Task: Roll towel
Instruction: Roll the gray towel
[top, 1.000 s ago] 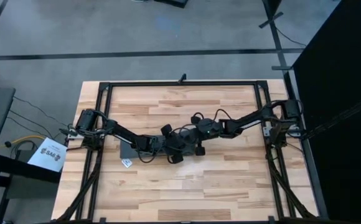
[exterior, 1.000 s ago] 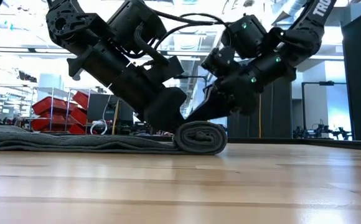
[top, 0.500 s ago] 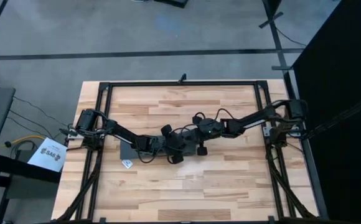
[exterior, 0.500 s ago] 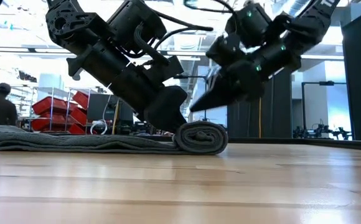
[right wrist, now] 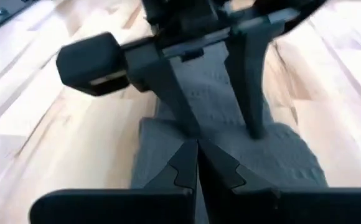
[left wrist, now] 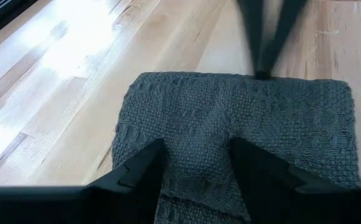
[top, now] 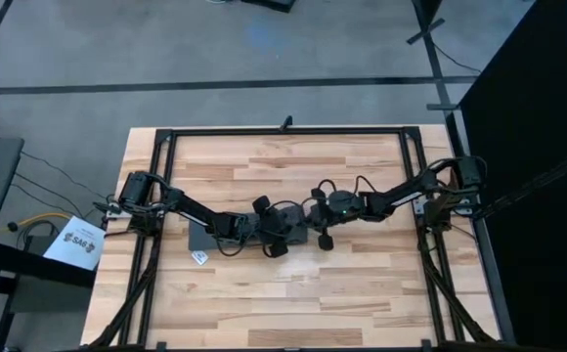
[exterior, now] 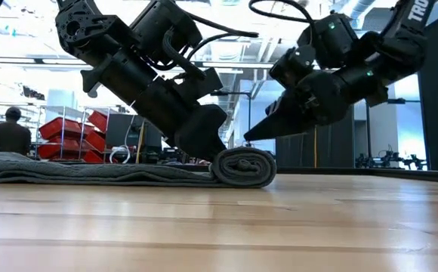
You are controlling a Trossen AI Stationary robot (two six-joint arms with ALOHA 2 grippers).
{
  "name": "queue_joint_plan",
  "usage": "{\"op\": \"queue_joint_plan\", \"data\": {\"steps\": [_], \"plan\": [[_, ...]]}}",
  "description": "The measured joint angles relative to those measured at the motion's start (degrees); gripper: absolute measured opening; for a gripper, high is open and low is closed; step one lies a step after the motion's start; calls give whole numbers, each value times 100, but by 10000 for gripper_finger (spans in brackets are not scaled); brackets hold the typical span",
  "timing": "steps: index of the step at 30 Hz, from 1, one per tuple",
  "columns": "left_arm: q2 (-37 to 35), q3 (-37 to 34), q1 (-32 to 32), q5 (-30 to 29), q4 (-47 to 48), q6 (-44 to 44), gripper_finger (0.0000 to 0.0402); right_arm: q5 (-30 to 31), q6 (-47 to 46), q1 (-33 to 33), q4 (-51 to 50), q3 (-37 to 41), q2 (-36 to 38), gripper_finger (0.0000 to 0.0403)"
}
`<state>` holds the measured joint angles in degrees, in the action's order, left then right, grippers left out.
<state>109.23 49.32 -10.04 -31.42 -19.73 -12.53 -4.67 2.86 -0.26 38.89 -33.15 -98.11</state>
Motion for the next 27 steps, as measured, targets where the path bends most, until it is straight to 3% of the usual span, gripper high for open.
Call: {"op": "queue_joint_plan", "data": {"steps": [4, 9, 27], "plan": [[-2, 2, 0, -2, 8, -16, 173, 29, 36, -21, 657, -12, -273, 36], [-2, 2, 0, -10, -18, -34, 173, 44, 15, -148, 756, -6, -716, 88], [-2, 0, 0, 7, -22, -35, 173, 9, 303, -183, 753, -9, -776, 257]]}}
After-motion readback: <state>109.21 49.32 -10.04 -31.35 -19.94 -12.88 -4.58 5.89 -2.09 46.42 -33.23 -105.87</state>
